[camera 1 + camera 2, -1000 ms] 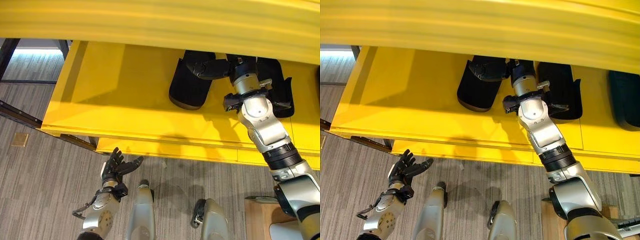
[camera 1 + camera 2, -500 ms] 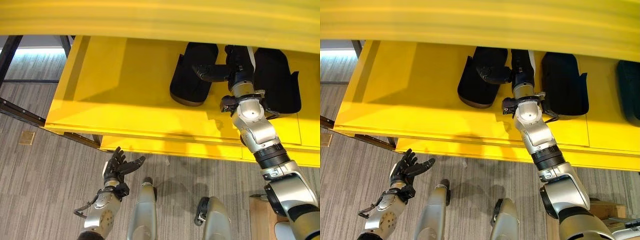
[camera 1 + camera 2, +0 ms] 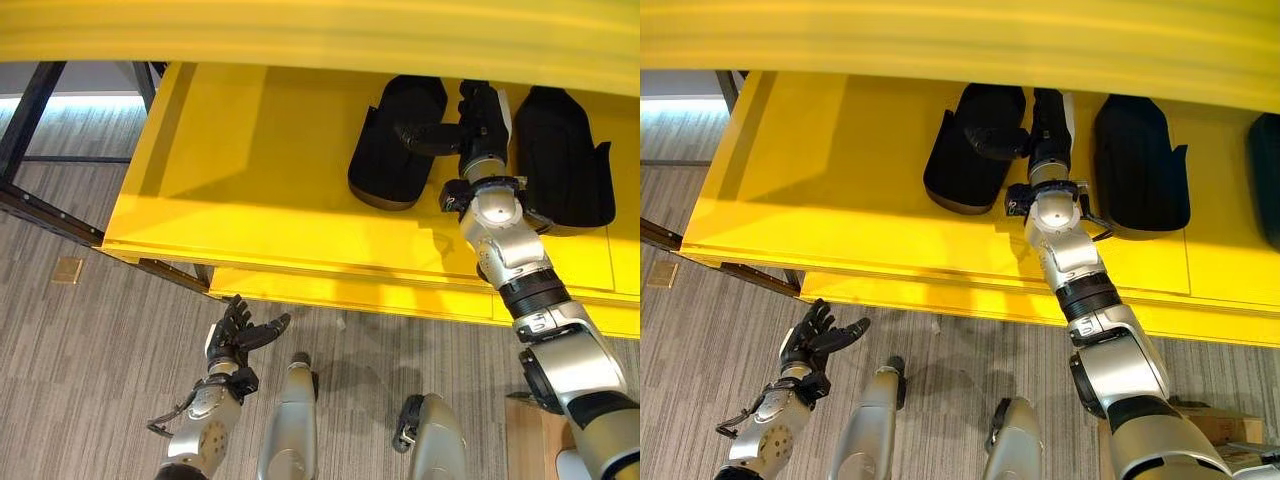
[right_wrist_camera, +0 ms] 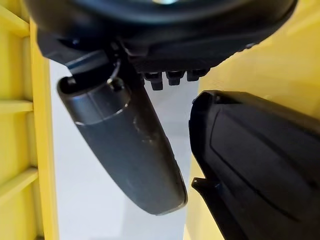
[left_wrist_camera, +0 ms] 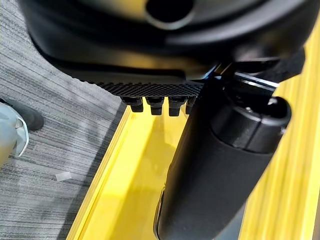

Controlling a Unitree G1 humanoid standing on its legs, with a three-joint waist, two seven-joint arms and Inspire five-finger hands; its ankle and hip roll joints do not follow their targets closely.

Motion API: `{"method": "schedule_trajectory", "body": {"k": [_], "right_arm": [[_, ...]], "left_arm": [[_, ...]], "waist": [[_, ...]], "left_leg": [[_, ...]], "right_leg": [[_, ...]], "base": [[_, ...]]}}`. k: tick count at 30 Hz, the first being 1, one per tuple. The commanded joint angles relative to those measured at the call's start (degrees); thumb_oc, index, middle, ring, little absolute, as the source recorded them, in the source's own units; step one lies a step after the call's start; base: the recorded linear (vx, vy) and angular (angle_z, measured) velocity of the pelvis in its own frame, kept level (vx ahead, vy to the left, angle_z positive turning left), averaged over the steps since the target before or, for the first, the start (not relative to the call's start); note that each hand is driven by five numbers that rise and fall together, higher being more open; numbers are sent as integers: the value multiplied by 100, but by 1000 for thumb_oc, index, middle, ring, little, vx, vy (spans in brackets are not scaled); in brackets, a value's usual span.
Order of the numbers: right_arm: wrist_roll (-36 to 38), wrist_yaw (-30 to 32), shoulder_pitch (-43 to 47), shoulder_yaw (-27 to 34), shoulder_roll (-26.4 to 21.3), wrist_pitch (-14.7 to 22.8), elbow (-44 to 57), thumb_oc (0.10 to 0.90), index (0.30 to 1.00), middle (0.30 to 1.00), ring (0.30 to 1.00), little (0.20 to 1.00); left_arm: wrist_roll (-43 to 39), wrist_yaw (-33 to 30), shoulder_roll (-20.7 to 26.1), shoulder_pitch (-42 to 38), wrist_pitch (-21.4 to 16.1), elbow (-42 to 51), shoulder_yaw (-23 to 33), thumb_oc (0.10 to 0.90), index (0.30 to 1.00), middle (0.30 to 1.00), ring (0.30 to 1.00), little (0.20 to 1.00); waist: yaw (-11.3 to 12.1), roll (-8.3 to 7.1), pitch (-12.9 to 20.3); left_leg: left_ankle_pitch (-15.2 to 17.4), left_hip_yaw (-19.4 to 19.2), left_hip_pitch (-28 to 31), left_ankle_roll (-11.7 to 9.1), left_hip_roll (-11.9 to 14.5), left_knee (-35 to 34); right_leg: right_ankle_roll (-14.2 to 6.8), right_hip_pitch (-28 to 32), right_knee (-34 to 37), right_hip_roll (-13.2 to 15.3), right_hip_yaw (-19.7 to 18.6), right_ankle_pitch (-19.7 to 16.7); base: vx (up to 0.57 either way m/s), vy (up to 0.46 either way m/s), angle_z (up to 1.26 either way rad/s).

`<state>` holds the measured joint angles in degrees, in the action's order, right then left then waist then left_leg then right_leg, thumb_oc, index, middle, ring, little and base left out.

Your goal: Move parts from the plastic box to the shelf.

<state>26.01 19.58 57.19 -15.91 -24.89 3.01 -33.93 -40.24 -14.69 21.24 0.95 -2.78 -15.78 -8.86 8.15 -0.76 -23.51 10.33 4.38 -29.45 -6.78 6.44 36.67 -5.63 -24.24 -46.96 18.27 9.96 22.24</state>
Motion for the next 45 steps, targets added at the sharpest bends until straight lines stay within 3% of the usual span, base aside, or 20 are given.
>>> {"method": "schedule_trajectory", "body": {"k": [1, 19, 45], "right_arm": [[-144, 109, 1280, 96, -311, 507, -51, 900, 1000, 1000, 1000, 1000], [-393, 41, 1380, -124, -820, 334, -339, 900, 1000, 1000, 1000, 1000], [-813, -179, 1917, -800, -1153, 254, -804, 900, 1000, 1000, 1000, 1000]], "left_arm": [[-35, 22, 370, -27, -561, 490, -67, 900, 1000, 1000, 1000, 1000], [-43, 23, 396, 39, -609, 559, -56, 900, 1000, 1000, 1000, 1000], [-95, 45, 389, 128, -715, 622, 35, 900, 1000, 1000, 1000, 1000]], "waist": [[114, 3, 227], [208, 161, 124], [249, 130, 108]], "left_leg": [[468, 211, 258, 287, 100, 239], [386, 214, 147, 301, 43, 132], [312, 240, 46, 284, -4, -3]], "right_leg": [[-14, 214, 556, -25, -201, -627], [-20, 67, 504, 43, -149, -589], [-13, -64, 470, 92, -99, -586]], "base": [[4, -13, 3], [3, -2, 1], [2, 0, 0]]}}
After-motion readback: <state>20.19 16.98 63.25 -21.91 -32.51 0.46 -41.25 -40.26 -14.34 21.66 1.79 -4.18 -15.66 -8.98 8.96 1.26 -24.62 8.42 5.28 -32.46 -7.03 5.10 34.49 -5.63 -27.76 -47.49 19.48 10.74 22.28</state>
